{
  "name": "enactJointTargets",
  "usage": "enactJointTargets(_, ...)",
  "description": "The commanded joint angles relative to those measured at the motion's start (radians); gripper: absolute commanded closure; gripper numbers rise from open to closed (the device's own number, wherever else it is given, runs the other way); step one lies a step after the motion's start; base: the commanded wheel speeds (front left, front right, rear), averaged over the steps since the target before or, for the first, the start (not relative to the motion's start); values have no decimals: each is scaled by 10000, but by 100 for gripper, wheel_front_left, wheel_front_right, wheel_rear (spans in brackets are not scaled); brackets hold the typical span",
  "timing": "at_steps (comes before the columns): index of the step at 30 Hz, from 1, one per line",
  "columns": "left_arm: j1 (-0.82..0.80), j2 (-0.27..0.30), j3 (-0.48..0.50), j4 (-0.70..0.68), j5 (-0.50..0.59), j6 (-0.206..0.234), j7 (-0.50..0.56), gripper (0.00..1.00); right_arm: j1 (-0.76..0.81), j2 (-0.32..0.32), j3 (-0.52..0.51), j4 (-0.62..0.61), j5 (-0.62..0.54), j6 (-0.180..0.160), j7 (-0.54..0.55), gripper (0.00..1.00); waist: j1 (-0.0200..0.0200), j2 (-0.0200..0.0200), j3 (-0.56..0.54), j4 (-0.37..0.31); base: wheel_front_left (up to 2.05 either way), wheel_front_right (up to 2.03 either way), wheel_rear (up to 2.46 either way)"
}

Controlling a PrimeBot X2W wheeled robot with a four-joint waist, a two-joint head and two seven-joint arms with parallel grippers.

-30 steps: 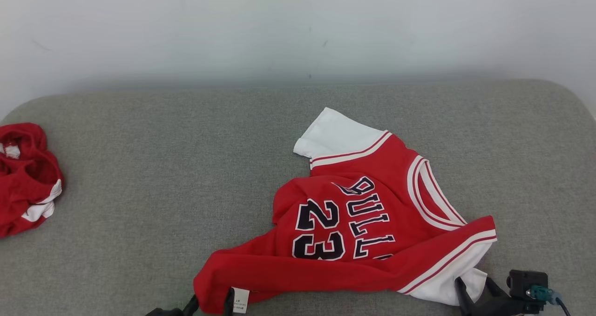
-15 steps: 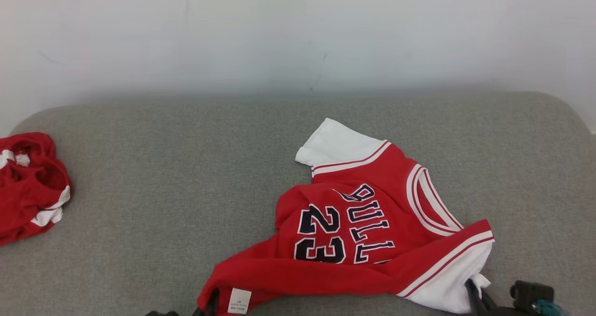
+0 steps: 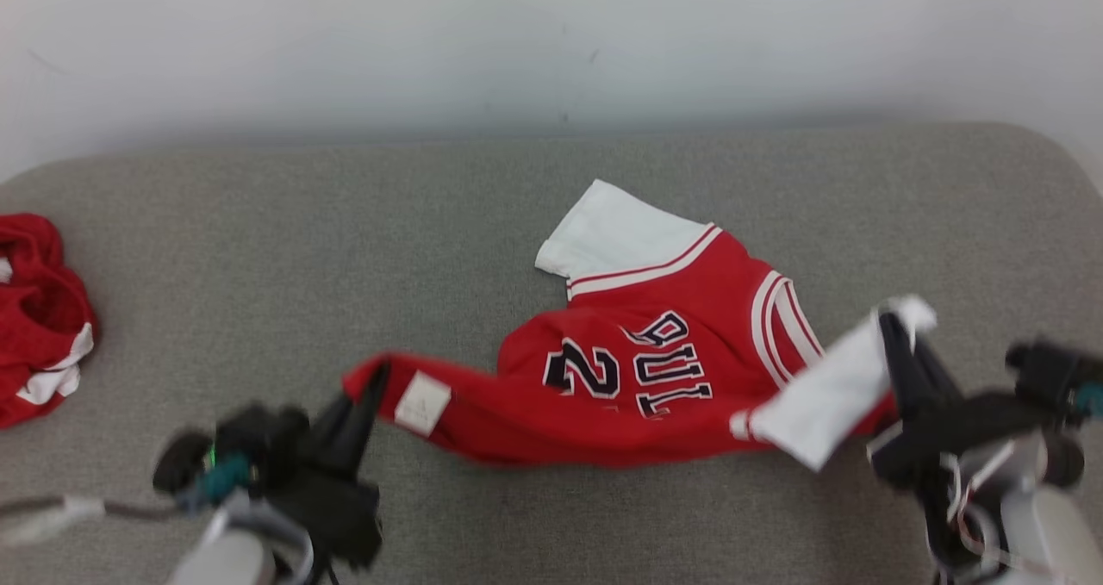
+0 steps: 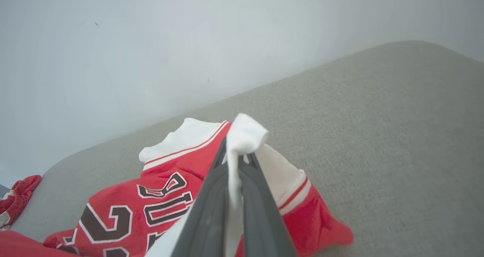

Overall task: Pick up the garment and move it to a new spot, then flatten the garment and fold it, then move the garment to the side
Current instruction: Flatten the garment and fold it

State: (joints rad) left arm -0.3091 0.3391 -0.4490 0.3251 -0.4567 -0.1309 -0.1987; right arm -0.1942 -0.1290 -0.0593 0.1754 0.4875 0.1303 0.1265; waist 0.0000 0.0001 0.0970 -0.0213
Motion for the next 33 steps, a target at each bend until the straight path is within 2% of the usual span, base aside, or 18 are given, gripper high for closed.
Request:
enactJointTargets(1, -879, 402, -276, -180, -233, 19, 285, 100, -845, -19, -8, -49, 26, 5, 166, 100, 0, -1, 559, -41, 0, 0, 0)
enactJointTargets(4, -2625, 1116, -858, -279, -865, 20, 849, 100, -2632, -106, 81, 412, 13, 5, 478, 100, 0, -1, 1247, -81, 0, 0, 0)
enactJointTargets(8, -5308, 1931, -1694, -61, -1561, 20, 1510, 100, -5500, -13, 78, 1667, 295, 5, 876, 100, 0, -1, 2349, -143, 0, 0, 0)
enactJointTargets(10, -6665, 2052, -1966, 134, -2226, 20, 1831, 100, -6979, 68, 38, 2408, 326, 5, 1030, 100, 0, -1, 2944, -175, 0, 0, 0)
enactJointTargets(16, -10309, 2749, -2795, 998, -2968, 23, 2586, 100, -11160, 312, -355, 4683, -245, 5, 718, 100, 0, -1, 4308, -543, 0, 0, 0)
enactJointTargets(22, -12908, 2857, -3425, 2019, -3284, 23, 2728, 100, -14029, 454, -1018, 6580, -1251, 5, -19, 100, 0, -1, 4695, -682, 0, 0, 0)
enactJointTargets(25, -13541, 2799, -3569, 2370, -3431, 23, 2655, 100, -14678, 496, -1215, 7117, -1698, 7, -285, 100, 0, -1, 4620, -710, 0, 0, 0)
enactJointTargets(33, -15440, 2459, -4779, 3171, -3820, 23, 2426, 100, -16550, 424, -2037, 8669, -3323, 5, -1185, 100, 0, -1, 4207, -515, 0, 0, 0)
